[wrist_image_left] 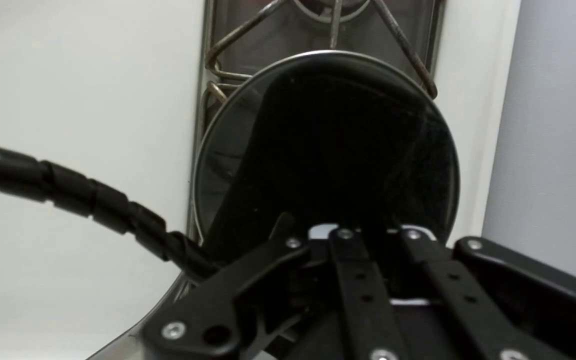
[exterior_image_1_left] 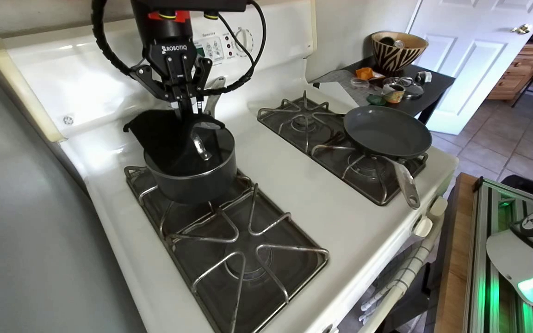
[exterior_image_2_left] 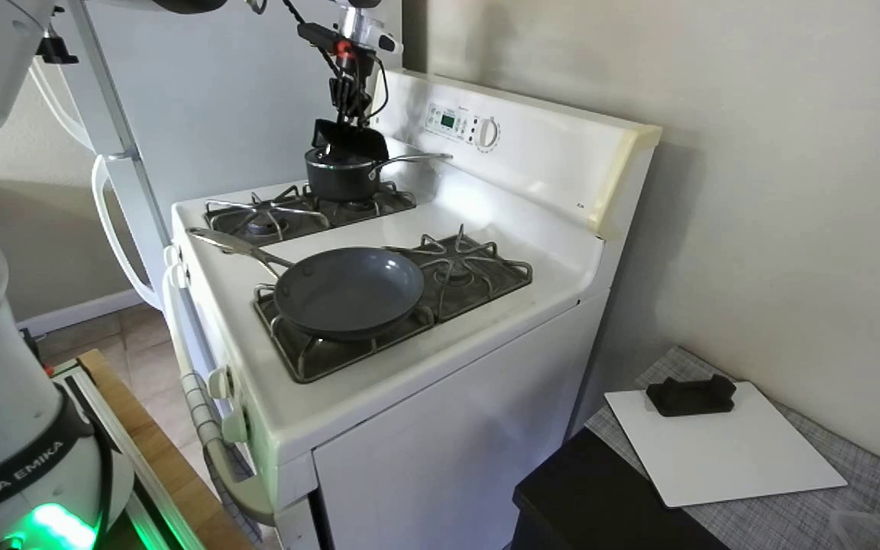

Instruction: Put the black item on the lid and put the lid on the pot

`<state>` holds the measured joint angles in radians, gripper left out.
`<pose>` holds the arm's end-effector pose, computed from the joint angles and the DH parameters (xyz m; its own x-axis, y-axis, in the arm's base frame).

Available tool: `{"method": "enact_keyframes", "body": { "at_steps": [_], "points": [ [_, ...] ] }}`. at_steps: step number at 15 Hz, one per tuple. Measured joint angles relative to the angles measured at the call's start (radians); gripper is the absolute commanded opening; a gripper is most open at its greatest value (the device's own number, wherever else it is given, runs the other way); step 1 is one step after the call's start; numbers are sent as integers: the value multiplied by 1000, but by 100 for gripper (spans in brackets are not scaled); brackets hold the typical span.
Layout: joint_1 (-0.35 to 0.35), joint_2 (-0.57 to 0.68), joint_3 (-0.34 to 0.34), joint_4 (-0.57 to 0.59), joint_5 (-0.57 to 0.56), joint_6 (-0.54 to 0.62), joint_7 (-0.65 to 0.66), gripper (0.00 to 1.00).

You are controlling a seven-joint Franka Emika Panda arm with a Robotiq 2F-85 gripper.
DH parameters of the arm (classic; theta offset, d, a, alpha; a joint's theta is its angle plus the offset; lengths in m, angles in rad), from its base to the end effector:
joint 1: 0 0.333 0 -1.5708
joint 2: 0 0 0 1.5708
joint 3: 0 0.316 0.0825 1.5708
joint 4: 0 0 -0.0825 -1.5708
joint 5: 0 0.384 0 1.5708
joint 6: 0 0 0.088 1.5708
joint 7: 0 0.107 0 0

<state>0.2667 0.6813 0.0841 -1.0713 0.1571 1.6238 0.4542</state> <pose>0.6858 0.2483 0.4240 0.9713 -0.1205 -0.2051 -0.1488 -0.9804 -0.1291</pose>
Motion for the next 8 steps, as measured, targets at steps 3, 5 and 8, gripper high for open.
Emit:
{"method": "enact_keyframes", "body": {
  "at_steps": [3, 5, 8],
  "points": [
    [-1, -19, -4, -4, 0, 0, 0, 1],
    [-3, -44, -9, -15, 0, 0, -3, 1],
    [-13, -98, -21, -60, 0, 0, -15, 1]
  ]
}}
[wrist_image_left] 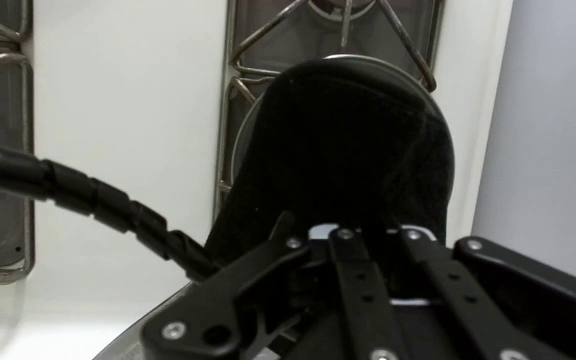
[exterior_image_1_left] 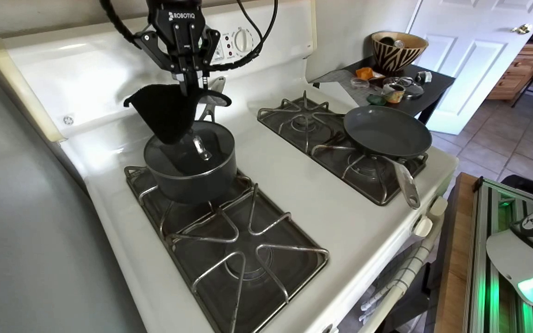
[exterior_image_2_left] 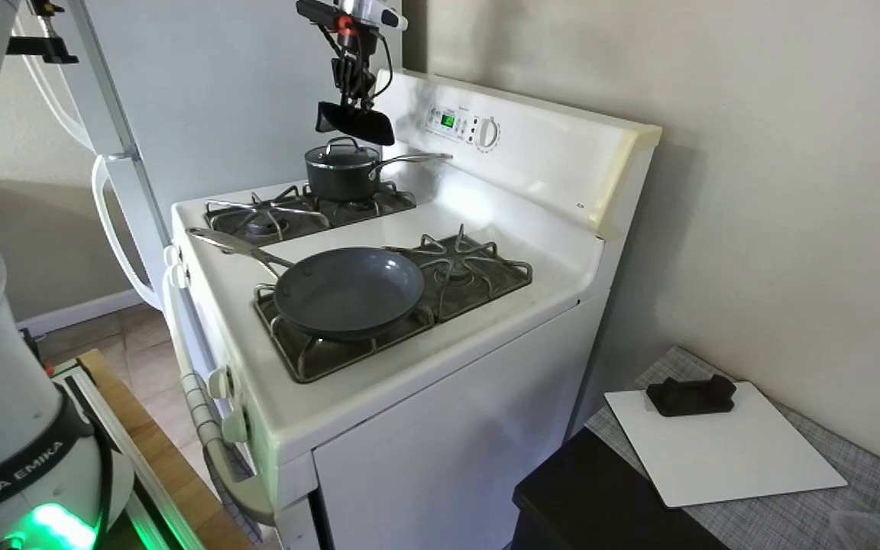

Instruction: Put the black item on the lid and put the lid on the pot

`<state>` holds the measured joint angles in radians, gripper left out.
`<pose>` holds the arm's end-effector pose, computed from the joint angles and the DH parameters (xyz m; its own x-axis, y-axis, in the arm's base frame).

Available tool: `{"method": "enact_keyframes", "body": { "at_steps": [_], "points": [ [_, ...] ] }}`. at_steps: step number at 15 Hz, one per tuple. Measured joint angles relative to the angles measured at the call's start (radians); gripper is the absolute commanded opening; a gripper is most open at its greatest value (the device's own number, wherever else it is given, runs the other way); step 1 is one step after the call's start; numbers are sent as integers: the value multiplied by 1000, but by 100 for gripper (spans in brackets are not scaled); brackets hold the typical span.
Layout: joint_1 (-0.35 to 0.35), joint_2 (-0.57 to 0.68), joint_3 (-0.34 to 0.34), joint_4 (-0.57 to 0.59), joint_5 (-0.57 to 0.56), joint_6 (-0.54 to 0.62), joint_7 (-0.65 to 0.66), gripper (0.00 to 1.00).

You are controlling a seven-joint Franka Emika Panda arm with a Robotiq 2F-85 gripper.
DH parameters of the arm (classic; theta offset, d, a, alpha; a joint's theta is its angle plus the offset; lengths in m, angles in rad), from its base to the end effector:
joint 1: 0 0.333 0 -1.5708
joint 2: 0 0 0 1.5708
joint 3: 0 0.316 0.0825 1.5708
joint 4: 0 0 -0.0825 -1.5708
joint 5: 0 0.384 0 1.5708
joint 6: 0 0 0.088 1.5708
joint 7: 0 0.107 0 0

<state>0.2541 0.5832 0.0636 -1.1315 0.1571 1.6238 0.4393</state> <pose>0.6759 0.2263 0.4658 0.9777 -0.1327 -0.1626 -0.1549 -0.9790 -0.1328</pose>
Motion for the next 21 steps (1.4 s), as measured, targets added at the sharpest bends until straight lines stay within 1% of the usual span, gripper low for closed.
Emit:
{"method": "enact_keyframes", "body": {
  "at_steps": [3, 6, 10, 15, 16, 17, 20, 21],
  "points": [
    [-12, -66, -20, -90, -23, 7, -37, 1],
    [-23, -137, -44, -219, -70, 58, -98, 1],
    [-47, -219, -47, -412, -153, 217, -187, 1],
    [-74, -303, -45, -652, -175, 379, -225, 1],
    [-79, -315, -45, -691, -177, 404, -227, 28],
    [-84, -327, -44, -726, -180, 428, -228, 28],
    [-94, -352, -44, -805, -182, 491, -230, 51],
    [-97, -361, -44, -825, -182, 512, -231, 60]
  ]
}}
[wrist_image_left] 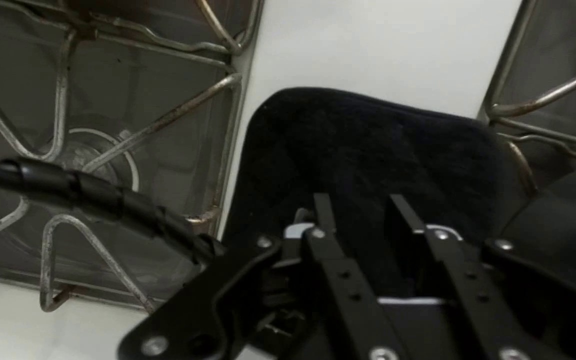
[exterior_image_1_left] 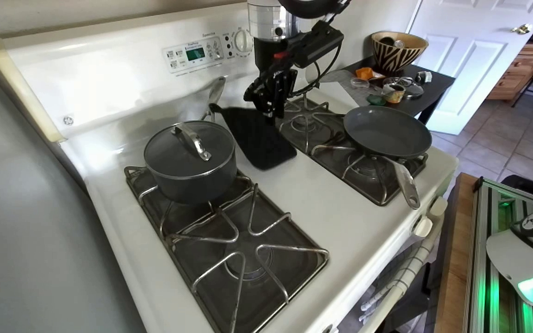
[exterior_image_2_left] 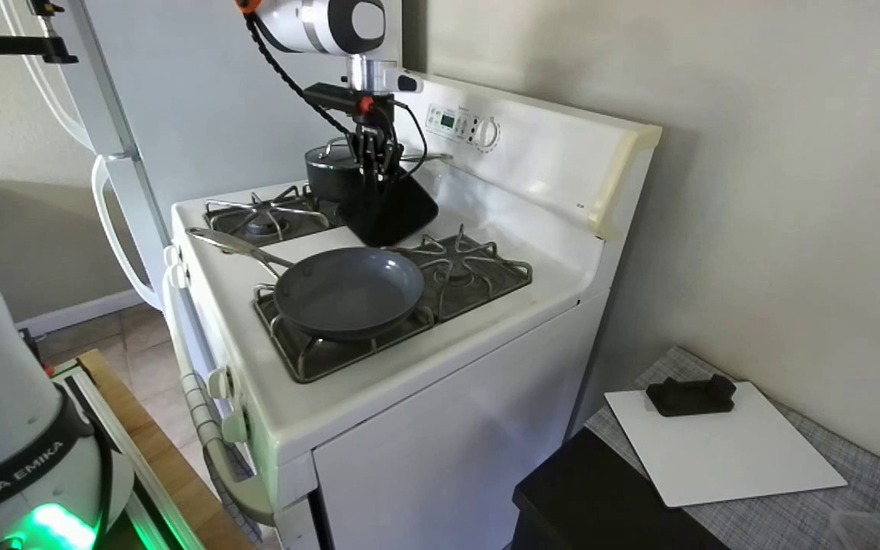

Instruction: Put the black item on the lid and put the lid on the pot

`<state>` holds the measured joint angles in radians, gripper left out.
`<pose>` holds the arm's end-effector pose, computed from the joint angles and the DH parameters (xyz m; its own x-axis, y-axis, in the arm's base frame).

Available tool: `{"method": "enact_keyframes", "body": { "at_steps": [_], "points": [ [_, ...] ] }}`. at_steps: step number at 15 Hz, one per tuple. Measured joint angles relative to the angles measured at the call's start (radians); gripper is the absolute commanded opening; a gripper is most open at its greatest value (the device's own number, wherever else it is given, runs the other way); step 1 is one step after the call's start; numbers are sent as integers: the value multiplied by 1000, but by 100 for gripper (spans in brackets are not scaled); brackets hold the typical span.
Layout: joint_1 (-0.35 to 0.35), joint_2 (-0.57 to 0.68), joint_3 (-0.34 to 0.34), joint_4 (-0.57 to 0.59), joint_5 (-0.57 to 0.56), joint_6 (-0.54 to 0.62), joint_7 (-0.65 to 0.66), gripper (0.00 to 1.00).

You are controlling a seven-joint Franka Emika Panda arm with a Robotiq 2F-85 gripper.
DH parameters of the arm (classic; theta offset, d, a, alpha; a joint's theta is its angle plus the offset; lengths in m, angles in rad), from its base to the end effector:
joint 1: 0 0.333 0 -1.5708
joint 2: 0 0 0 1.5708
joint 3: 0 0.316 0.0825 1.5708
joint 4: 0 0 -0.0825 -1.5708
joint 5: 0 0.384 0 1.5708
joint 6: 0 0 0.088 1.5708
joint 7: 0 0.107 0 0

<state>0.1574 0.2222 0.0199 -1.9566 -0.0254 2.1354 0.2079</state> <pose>0.5866 0.1036 0.3607 0.9991 -0.0174 -0.0391 -0.0164 -0.9996 0.0251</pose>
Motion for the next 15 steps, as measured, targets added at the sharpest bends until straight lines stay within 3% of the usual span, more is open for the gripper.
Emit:
{"method": "enact_keyframes", "body": {
  "at_steps": [5, 15],
  "points": [
    [-1, -84, 11, -63, 0, 49, -3, 100],
    [4, -297, 101, -86, 6, 71, -6, 100]
  ]
}}
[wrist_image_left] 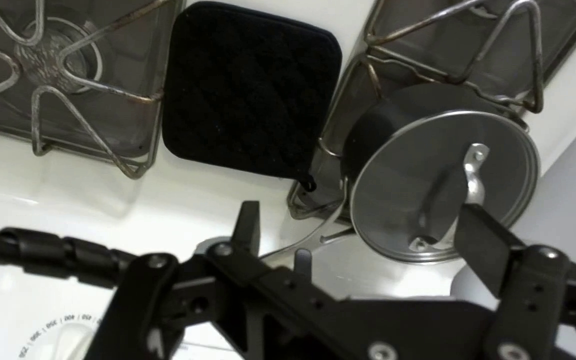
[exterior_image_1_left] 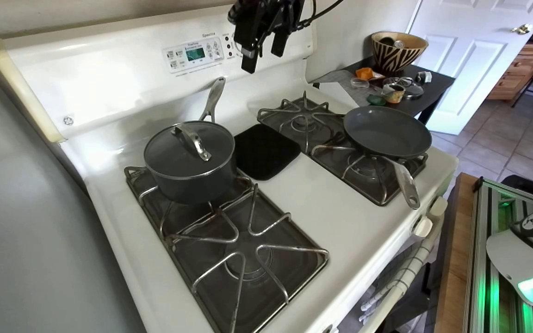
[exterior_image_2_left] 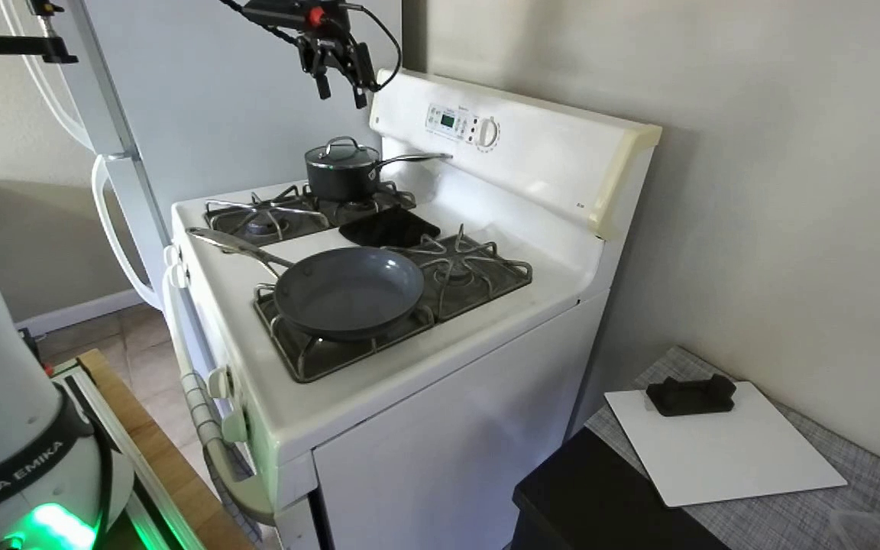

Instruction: Put the black item on the lid and put the lid on the pot

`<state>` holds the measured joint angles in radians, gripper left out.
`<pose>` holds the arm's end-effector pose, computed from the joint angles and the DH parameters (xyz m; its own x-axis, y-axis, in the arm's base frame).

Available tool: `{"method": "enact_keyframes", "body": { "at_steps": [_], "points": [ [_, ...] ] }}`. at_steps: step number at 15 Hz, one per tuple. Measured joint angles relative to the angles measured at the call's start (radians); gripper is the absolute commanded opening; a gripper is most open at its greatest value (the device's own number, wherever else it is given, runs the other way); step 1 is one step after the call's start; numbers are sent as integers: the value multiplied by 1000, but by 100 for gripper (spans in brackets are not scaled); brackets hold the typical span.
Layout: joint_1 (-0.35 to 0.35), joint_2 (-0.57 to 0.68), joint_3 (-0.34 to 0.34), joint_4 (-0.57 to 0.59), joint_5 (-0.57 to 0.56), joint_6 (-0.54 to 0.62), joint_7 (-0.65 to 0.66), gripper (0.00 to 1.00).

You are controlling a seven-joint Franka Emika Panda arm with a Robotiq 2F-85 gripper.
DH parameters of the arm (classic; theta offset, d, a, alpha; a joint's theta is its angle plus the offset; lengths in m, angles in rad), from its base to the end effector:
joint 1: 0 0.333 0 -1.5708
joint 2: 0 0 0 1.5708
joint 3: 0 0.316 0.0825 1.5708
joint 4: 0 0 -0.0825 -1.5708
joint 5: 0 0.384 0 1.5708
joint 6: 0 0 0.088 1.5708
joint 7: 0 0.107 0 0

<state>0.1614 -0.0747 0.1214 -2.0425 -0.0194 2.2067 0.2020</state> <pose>0.5334 0.1557 0.4984 0.9678 0.0860 0.2365 0.0936 -0.9954 -0.0210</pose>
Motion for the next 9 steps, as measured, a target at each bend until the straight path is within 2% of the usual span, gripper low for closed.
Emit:
{"method": "enact_keyframes", "body": {
  "at_steps": [9],
  "points": [
    [10, -33, 47, 0, 10, 47, 0, 100]
  ]
}}
